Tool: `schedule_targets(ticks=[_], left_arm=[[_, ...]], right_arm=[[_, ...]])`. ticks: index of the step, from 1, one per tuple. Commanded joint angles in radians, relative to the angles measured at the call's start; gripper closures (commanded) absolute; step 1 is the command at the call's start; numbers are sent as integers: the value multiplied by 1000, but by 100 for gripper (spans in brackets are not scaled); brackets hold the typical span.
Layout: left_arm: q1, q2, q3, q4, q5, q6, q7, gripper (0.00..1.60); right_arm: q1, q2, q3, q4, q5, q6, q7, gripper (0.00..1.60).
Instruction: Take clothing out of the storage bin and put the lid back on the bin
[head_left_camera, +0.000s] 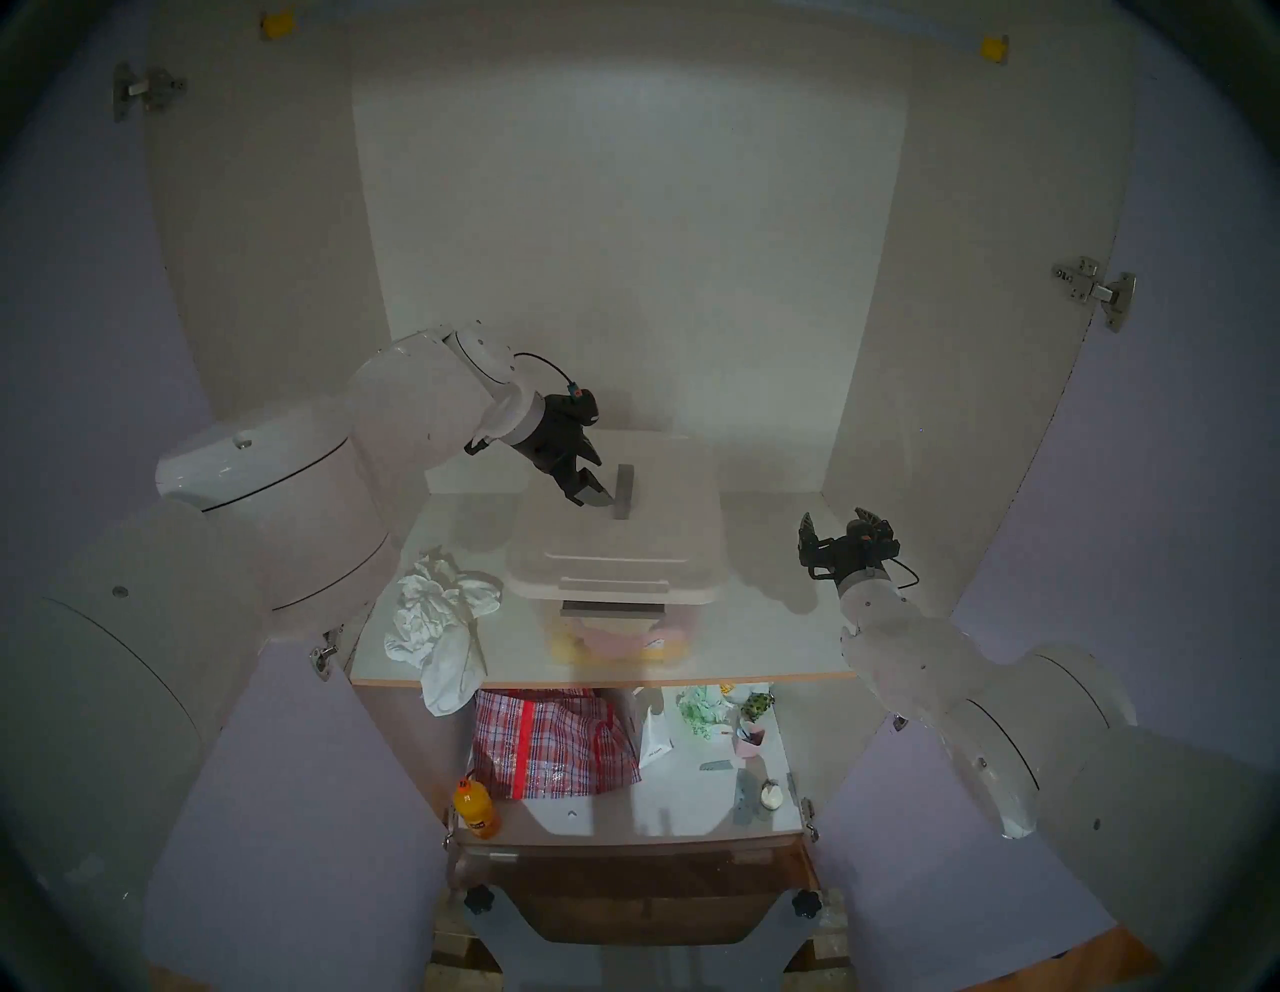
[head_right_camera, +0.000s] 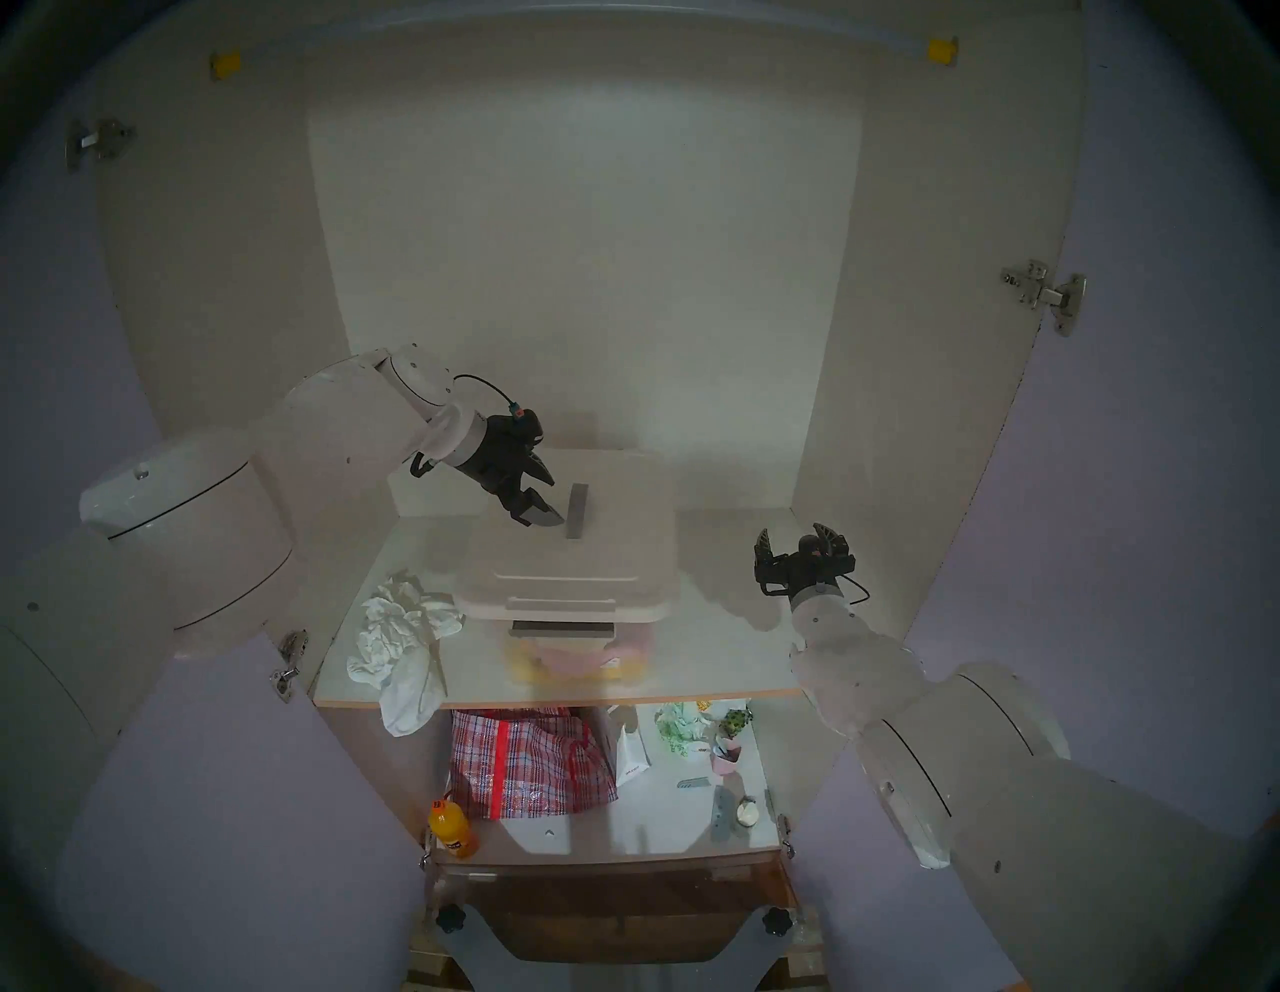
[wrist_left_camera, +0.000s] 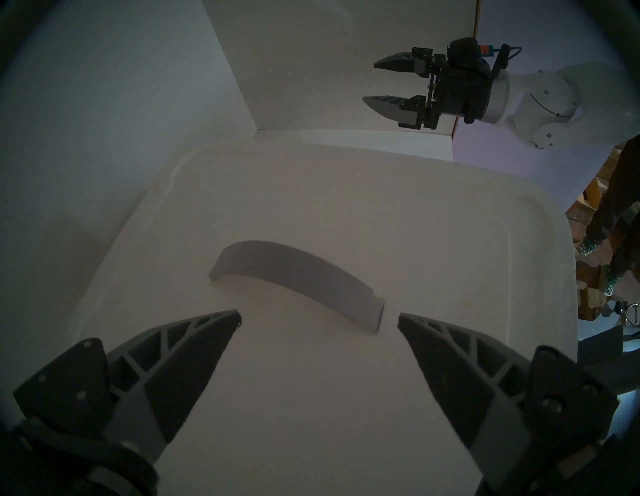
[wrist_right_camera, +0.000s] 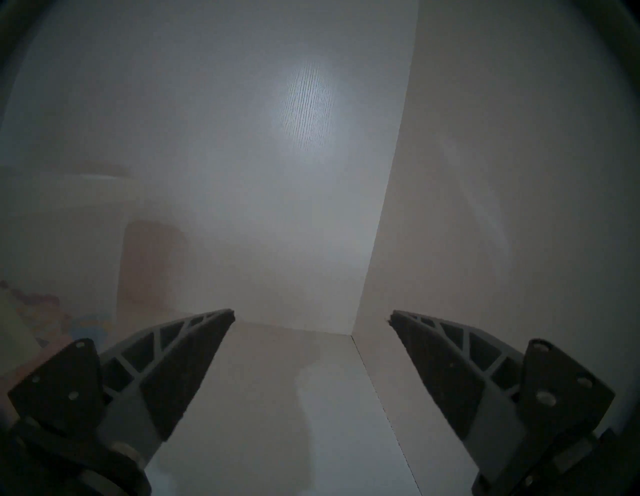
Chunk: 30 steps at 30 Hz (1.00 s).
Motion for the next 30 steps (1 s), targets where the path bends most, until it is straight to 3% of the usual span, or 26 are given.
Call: schedule_targets(ticks=[1,4,13,30], left_arm=[[-33,46,-2,39,6,67,38,0],[-23,49,-5,56,3,86,57,0],[-8,97,8,92,29,166,228,0],[24,96,6,99,54,137,404,0]], right_arm=[[25,-1,2,-15,0,-8,0,0],[25,-1,2,-15,-1,-8,0,0],[24,-1,3,-14,-3,-7,-1,0],[24,-1,5,-15,-5,-8,-1,0]])
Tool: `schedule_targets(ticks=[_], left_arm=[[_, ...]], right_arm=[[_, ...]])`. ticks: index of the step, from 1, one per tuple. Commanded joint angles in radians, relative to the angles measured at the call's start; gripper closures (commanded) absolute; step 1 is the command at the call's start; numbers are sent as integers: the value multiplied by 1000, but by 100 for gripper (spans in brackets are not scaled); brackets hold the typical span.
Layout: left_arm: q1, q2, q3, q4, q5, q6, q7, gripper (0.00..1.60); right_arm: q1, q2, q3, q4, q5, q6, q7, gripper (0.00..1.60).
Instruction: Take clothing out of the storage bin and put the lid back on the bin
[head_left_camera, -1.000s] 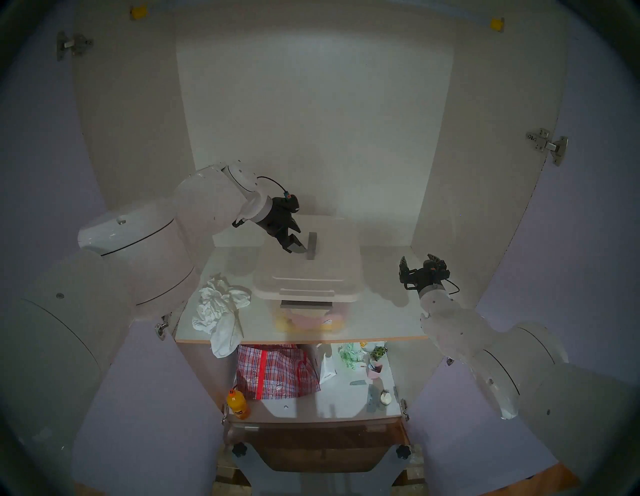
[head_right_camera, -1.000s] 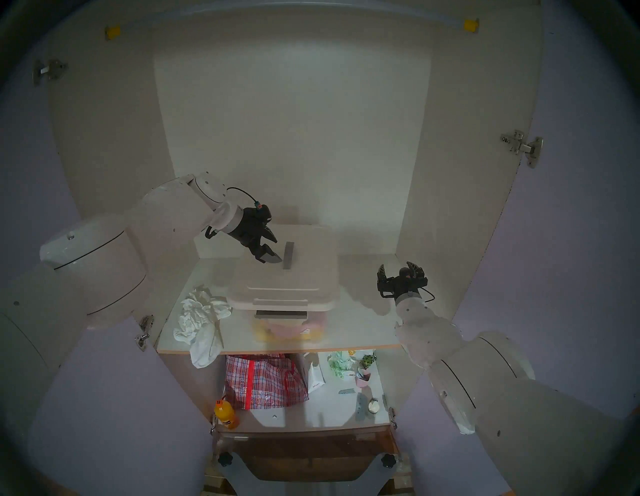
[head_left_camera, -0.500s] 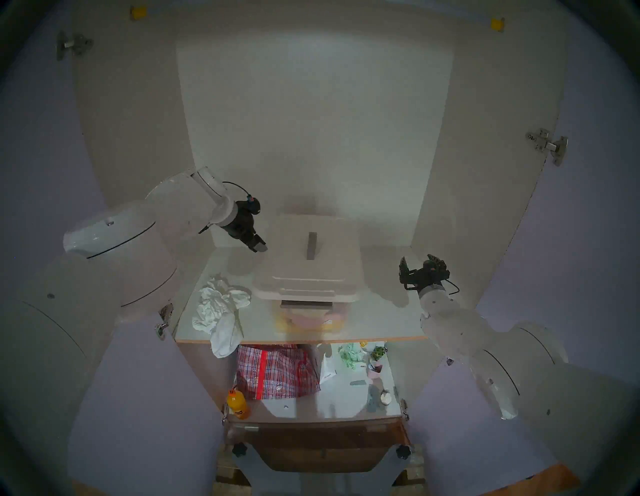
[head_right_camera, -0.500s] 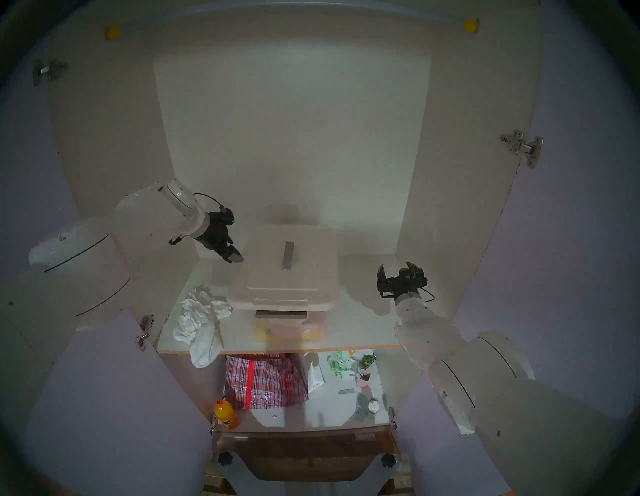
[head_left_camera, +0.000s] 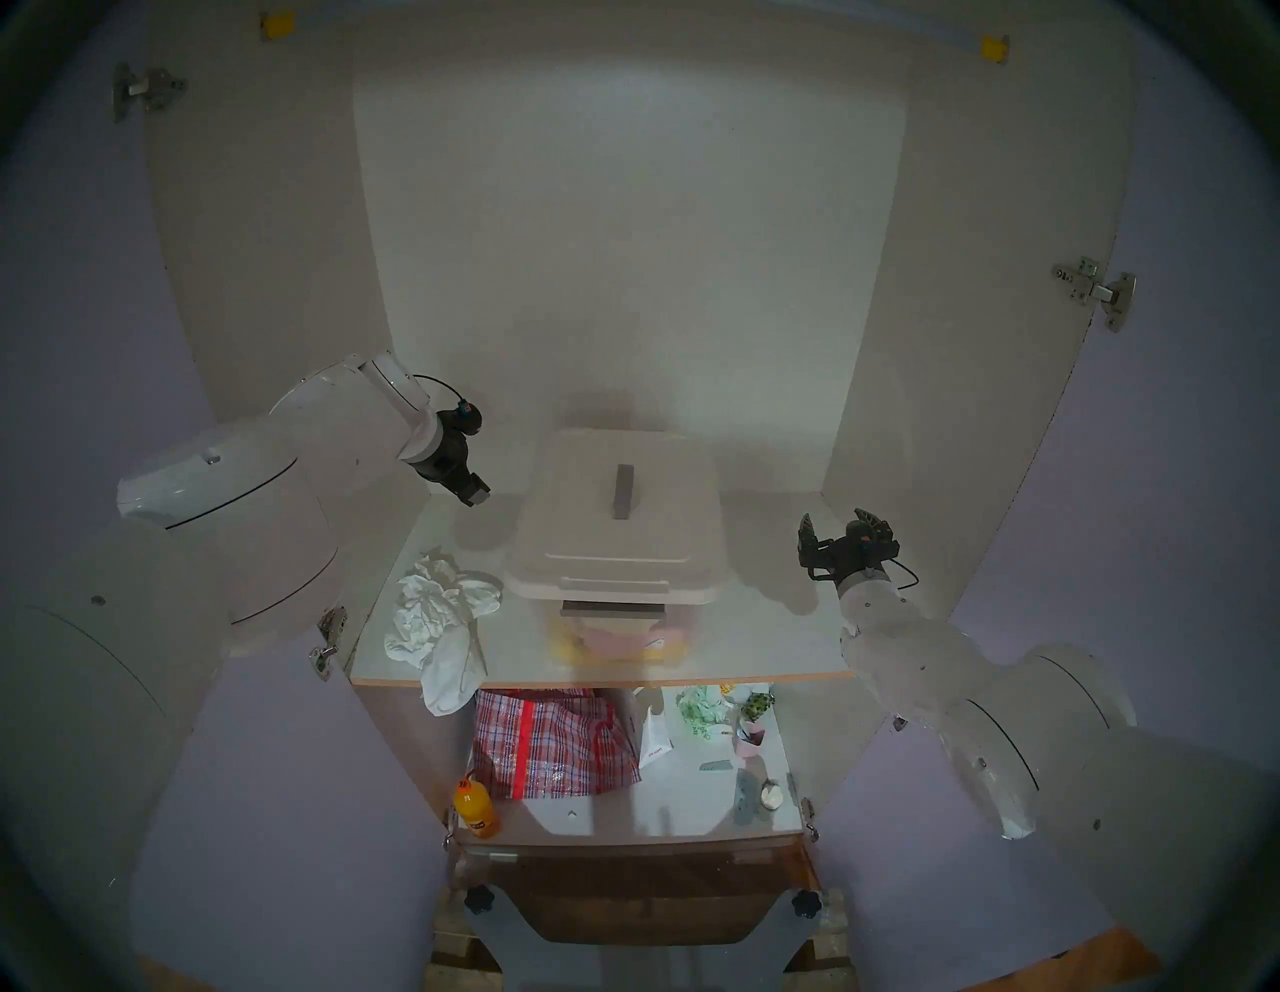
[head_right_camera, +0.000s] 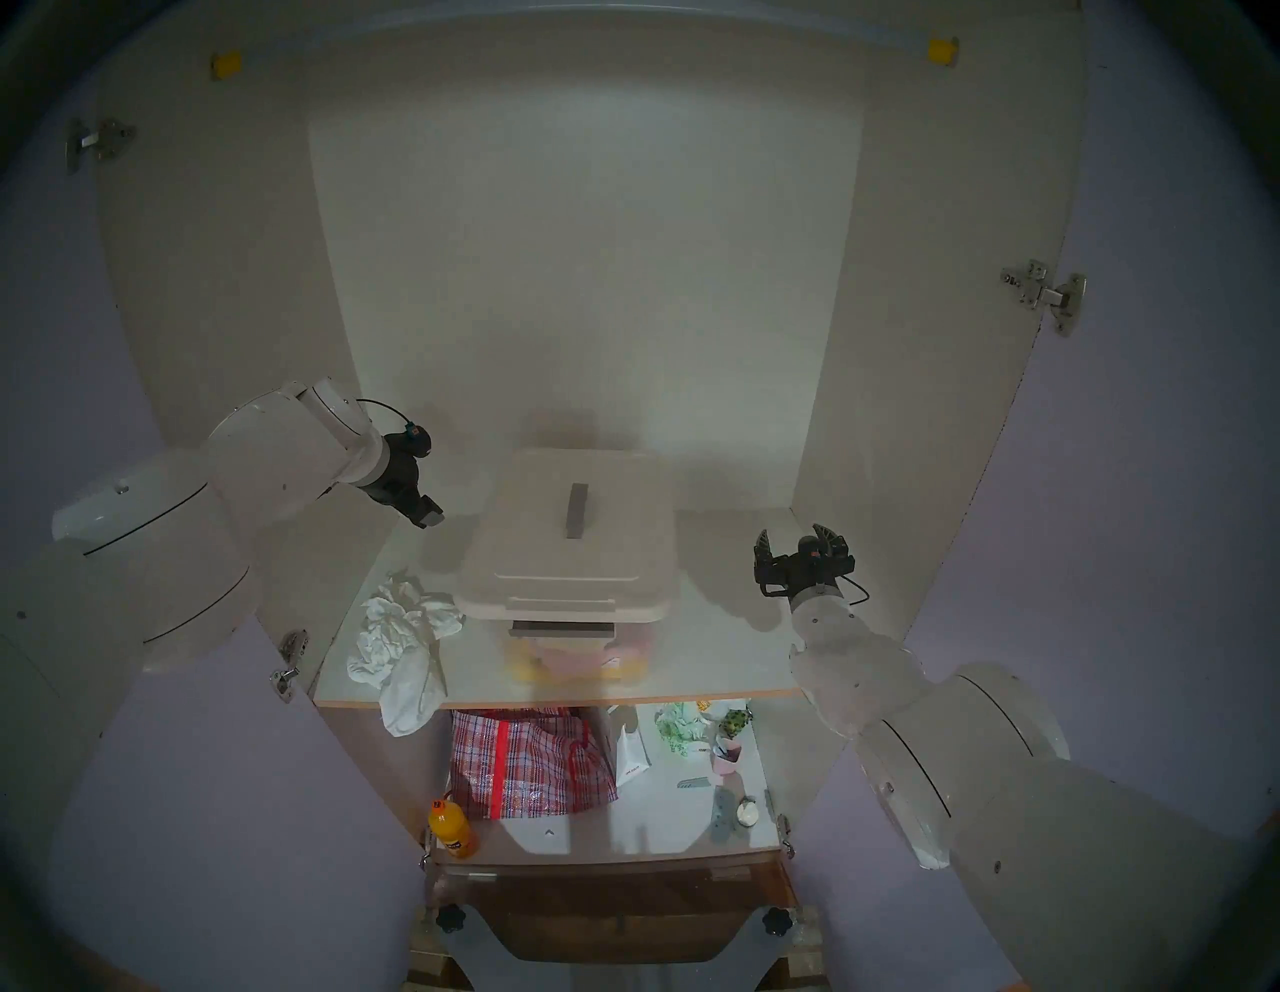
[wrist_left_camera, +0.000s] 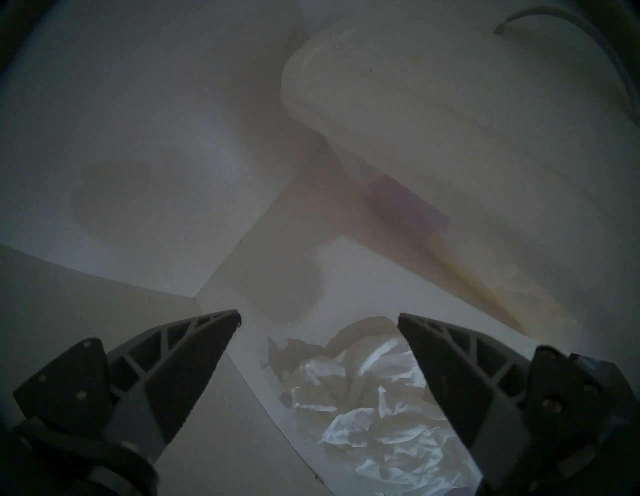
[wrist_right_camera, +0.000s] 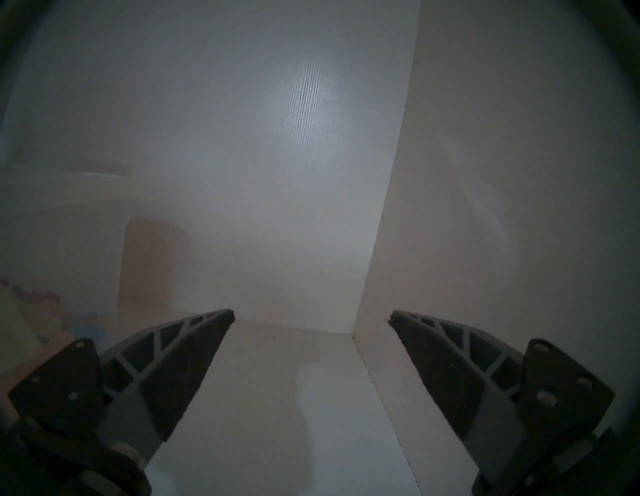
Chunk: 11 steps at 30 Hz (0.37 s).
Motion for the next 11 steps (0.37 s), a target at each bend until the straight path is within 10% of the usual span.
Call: schedule_targets(ticks=[1,11], left_arm=[[-26,-5,-2,-7,2,-9,41,0],[-16,-10,-8,-7,9,-20,97,0]], right_arm=[[26,0,2,-15,1,-8,0,0],[26,0,3,-15,0,-8,0,0]])
